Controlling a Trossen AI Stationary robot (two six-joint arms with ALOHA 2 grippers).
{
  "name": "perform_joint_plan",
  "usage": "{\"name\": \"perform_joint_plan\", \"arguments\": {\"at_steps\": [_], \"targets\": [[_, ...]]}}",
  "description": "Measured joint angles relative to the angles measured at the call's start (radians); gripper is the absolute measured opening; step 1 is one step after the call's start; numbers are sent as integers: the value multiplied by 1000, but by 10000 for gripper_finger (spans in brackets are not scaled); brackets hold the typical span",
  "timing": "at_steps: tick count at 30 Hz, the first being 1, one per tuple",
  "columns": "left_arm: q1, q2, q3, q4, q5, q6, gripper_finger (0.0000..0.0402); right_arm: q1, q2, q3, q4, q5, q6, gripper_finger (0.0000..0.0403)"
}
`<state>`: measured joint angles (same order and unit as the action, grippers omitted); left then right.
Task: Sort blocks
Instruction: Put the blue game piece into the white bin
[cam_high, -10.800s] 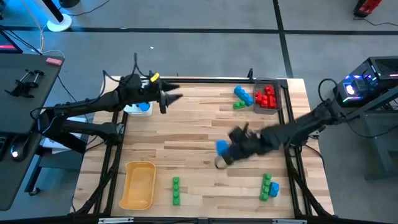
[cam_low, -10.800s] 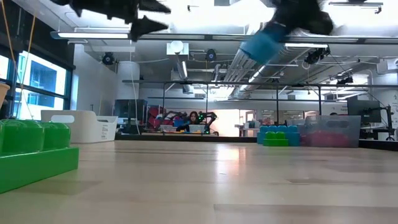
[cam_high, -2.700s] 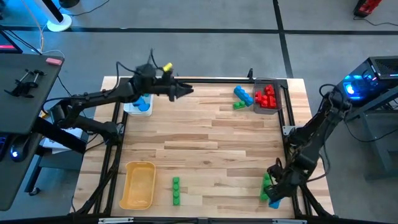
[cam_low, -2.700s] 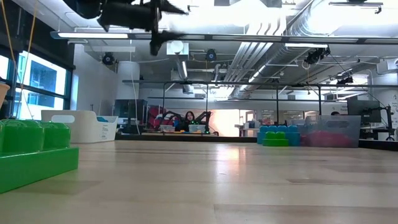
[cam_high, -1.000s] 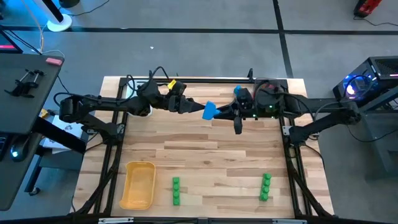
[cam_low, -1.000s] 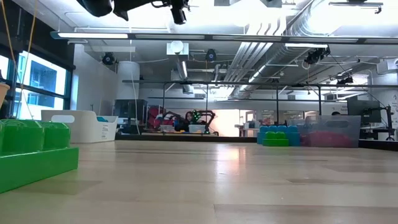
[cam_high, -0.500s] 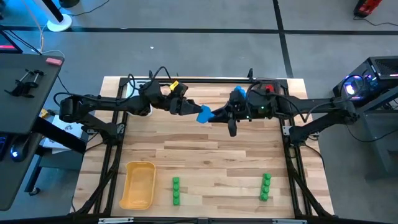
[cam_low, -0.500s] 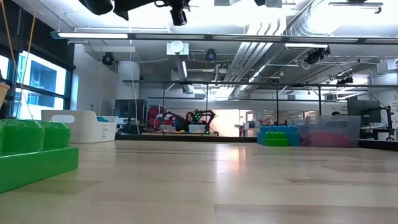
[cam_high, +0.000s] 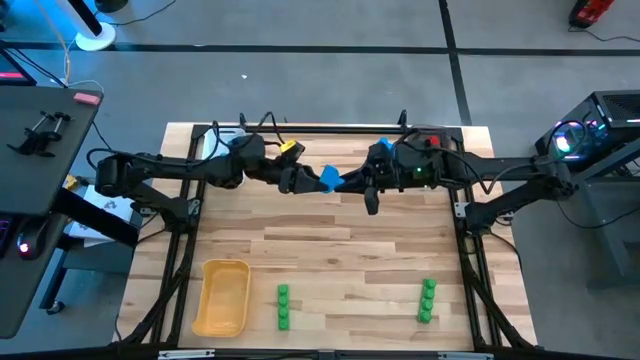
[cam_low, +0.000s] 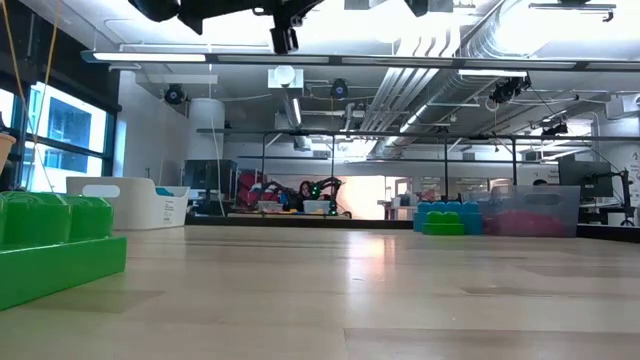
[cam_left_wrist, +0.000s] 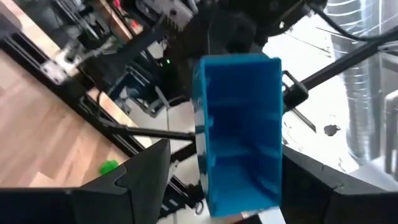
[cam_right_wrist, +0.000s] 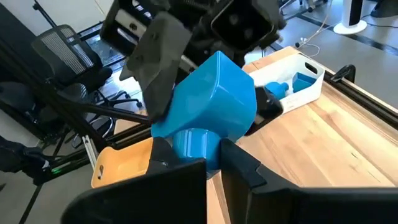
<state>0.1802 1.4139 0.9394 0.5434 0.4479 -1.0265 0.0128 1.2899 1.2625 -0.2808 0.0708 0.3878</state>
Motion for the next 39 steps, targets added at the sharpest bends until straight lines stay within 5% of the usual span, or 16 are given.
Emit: {"name": "perform_joint_plan", "arguments": {"at_steps": [11,20,31,36,39], "targets": [[2,0,0,-9,-63,9,235,0,1,0,-12,-12,5,0],[7,-2,0,-20,-58,40,64,0,0,-1,-14,9,-17,12],[108,-21,0,-54,27,46,59,1,-62,-1,-50,182,-12,138],[220,-114,0,-268,36,171,57,1,-144,-1,-110,218,-15,180],[303,-215,2,-585,-89,334,56,1,-178,0,-168,218,32,185]]}}
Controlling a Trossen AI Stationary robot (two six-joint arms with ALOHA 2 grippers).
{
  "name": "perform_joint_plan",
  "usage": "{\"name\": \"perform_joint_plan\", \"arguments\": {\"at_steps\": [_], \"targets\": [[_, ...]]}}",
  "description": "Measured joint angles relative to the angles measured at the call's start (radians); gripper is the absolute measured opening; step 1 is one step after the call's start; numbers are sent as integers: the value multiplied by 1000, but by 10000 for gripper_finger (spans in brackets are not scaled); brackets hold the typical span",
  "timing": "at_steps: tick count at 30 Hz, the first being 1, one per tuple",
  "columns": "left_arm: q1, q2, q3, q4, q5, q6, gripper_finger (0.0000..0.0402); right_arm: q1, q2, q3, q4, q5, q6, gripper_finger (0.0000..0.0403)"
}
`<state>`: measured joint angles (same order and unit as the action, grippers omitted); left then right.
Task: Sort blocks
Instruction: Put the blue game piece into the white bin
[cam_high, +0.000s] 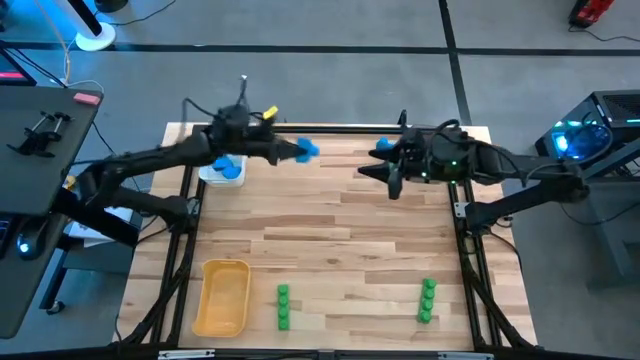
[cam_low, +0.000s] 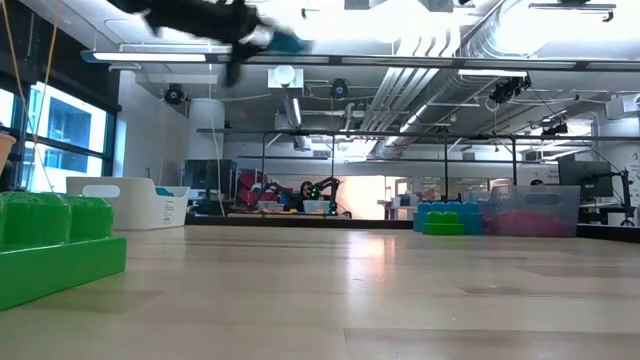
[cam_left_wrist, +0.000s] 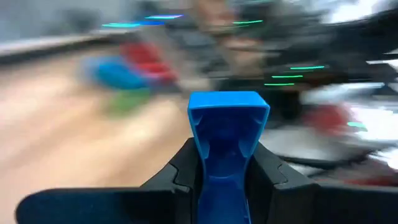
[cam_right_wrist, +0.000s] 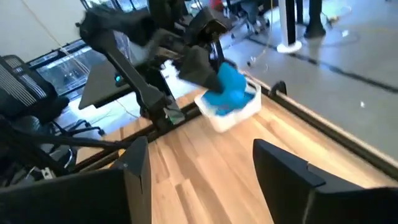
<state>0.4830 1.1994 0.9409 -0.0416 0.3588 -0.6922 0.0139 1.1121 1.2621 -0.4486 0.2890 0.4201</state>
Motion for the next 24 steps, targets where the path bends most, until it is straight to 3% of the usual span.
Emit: {"name": "perform_joint_plan", "arguments": {"at_steps": [2,5,7,9,18,24], "targets": [[48,-68,0,-266,-184,117,55,0,-9,0,-43,0,25,185],[97,-147,-9,-615,-548,220,54,0,-7,0,-88,0,34,185],[125,-185,-32,-761,-748,231,53,0,3,0,-94,0,31,185],[166,-202,-56,-813,-851,230,59,-1,18,0,-93,0,21,185],[323,-90,-98,-810,-847,265,132,-14,62,0,-90,-12,29,185],[350,-59,-98,-803,-854,293,177,2,43,0,-90,-20,77,185]]}}
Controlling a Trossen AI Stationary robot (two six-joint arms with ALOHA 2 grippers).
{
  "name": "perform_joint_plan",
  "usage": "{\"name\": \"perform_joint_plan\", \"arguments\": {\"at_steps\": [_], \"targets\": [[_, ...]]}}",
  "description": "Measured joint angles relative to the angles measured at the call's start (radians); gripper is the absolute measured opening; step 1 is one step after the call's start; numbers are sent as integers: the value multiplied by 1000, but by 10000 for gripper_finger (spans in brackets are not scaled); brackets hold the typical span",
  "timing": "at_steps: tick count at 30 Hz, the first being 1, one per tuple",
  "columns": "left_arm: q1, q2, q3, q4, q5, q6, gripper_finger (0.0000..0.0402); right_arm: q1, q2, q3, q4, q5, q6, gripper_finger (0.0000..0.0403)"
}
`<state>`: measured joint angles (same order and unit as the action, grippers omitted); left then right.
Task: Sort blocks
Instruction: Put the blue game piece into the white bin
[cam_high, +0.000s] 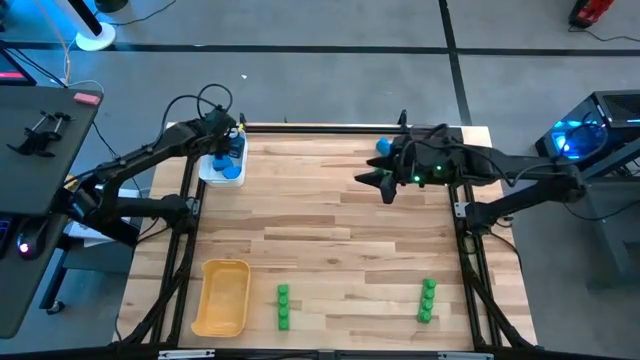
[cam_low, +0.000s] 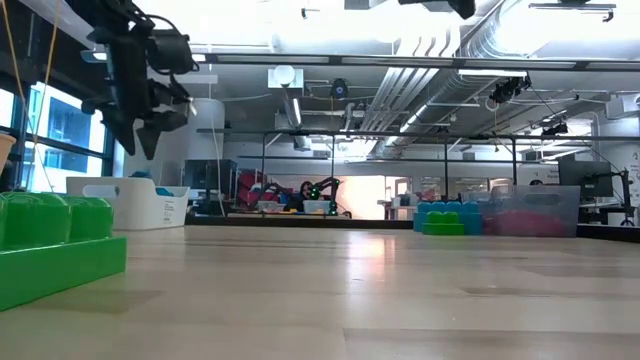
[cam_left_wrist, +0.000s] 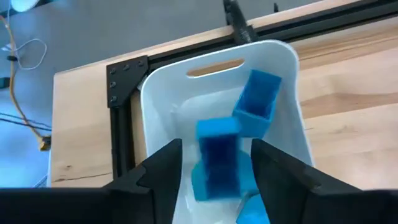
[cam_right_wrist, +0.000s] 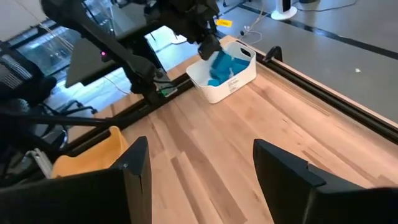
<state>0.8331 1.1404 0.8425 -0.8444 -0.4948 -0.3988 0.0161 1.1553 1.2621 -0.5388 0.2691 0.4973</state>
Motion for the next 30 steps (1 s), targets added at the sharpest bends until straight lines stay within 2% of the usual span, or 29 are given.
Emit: {"name": "perform_joint_plan", "arguments": {"at_steps": [4,6,10,15,17,20,25,30], "targets": [[0,0,2,14,2,-14,200,12,-16,0,-2,-4,0,185],[0,0,12,15,46,-58,208,12,-18,0,-3,-4,3,185],[-10,-12,24,109,287,-146,216,10,-25,0,-42,35,55,185],[-99,-15,24,412,574,-163,217,-40,-18,0,-239,157,203,185],[-145,-13,24,537,633,-165,217,-105,-4,0,-341,149,247,185],[-216,0,24,678,652,-196,217,-260,37,0,-408,87,226,185],[-325,31,25,855,715,-279,218,-572,202,0,-363,-110,-16,185],[-454,44,24,986,749,-354,218,-768,431,0,-345,-144,-184,185]]}}
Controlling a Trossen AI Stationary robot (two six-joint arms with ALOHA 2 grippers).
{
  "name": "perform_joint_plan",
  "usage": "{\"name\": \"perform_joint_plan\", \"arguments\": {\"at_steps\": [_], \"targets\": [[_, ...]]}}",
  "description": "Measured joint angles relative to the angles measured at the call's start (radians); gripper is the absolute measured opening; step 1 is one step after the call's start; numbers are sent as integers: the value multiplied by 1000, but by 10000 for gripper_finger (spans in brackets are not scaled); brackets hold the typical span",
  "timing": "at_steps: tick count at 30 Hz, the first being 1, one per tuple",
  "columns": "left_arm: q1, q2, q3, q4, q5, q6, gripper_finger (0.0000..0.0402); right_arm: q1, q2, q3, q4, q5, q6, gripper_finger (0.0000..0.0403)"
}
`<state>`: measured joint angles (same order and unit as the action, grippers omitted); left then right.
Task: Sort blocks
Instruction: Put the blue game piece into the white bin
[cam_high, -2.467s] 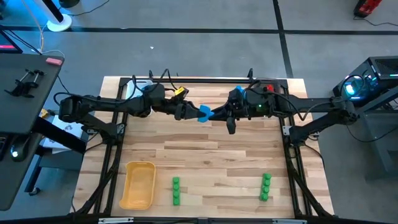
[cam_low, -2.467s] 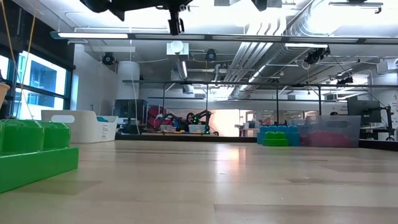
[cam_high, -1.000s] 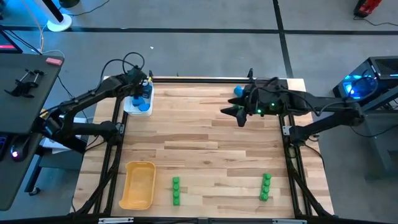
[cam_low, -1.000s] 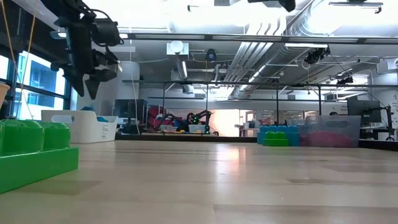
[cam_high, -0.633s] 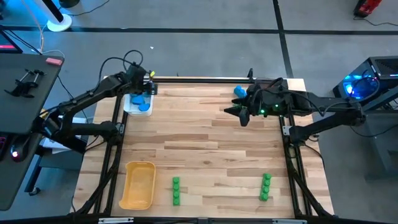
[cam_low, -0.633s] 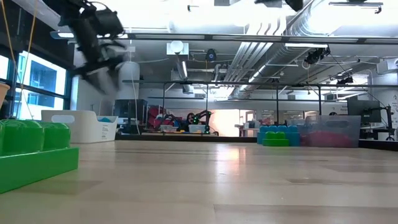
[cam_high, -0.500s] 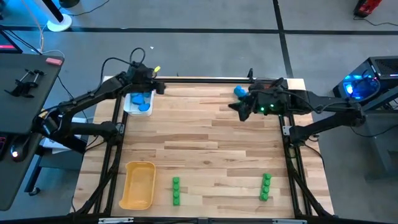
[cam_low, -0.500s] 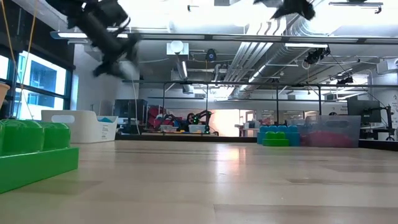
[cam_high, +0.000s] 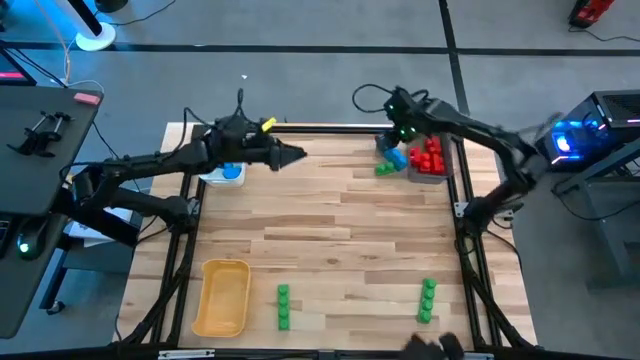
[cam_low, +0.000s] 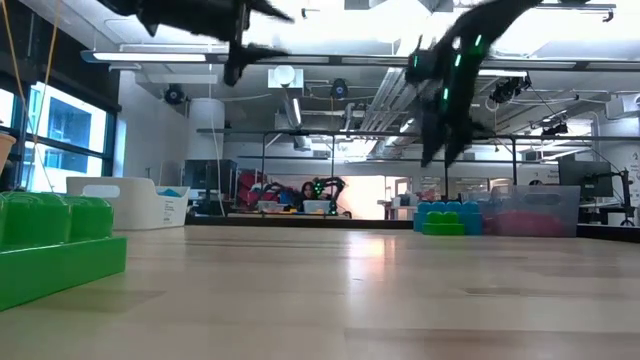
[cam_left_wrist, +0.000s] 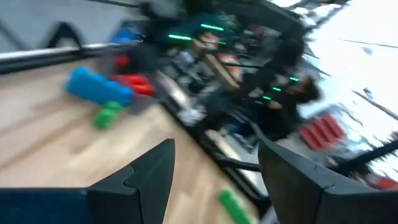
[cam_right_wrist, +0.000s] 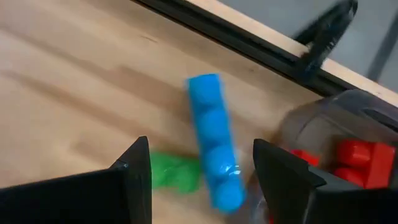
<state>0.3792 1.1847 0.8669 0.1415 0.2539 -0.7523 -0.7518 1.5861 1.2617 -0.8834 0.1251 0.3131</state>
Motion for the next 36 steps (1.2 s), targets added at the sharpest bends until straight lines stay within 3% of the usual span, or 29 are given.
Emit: {"name": "perform_joint_plan", "arguments": {"at_steps": [5,11,20,24,29,36], "targets": [[-128,0,0,113,-16,1,218,-84,152,0,71,-80,-99,185],[-238,0,0,175,-192,-6,218,-98,219,-1,126,-69,-160,185],[-286,0,0,182,-302,-6,218,-99,307,0,142,-77,-164,184],[-285,0,0,226,-312,-5,218,-92,333,-1,142,-81,-164,145],[-285,0,0,263,-311,33,218,-79,269,-1,159,-84,-164,27],[-269,1,0,261,-352,171,218,-48,1,0,260,-166,-92,30]]}}
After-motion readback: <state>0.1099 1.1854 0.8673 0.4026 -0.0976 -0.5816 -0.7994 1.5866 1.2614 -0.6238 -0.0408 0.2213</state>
